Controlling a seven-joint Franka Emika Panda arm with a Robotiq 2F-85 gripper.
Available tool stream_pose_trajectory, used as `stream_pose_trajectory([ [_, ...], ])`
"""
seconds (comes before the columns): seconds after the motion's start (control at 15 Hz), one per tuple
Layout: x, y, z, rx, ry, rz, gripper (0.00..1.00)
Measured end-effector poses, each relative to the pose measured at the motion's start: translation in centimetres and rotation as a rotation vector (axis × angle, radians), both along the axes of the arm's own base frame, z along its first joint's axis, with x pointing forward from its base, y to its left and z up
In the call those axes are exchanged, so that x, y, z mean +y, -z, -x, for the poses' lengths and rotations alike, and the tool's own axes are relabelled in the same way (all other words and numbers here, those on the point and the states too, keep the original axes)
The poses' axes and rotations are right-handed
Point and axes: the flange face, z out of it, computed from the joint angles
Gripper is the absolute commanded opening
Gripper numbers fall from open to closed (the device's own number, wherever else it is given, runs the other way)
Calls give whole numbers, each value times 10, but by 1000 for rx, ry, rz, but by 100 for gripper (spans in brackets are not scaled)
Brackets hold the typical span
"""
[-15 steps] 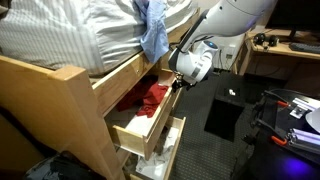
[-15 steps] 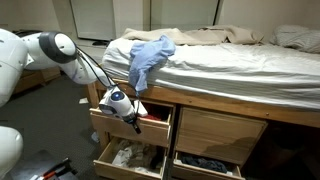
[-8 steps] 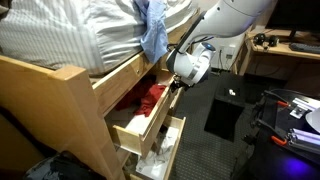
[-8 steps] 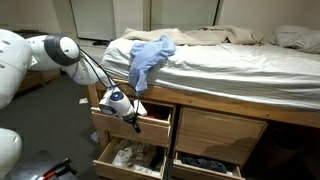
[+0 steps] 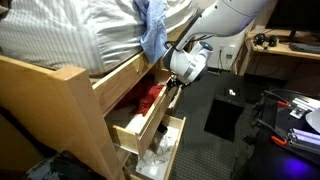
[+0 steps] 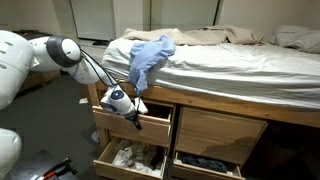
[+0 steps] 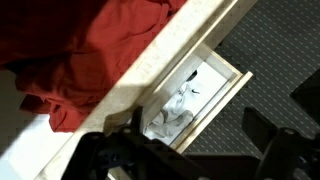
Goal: Open the left top drawer then put the blue shirt in and out of the drawer then close the top left drawer
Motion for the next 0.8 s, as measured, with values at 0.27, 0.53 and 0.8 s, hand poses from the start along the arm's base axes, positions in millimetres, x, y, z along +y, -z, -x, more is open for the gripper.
stream_pose_trajectory([
  [0.27,1,4,0,1,2,8,100],
  [0.53,4,5,-5,-17,26,-11,100],
  [0.8,8,3,-25,-79,54,-23,100],
])
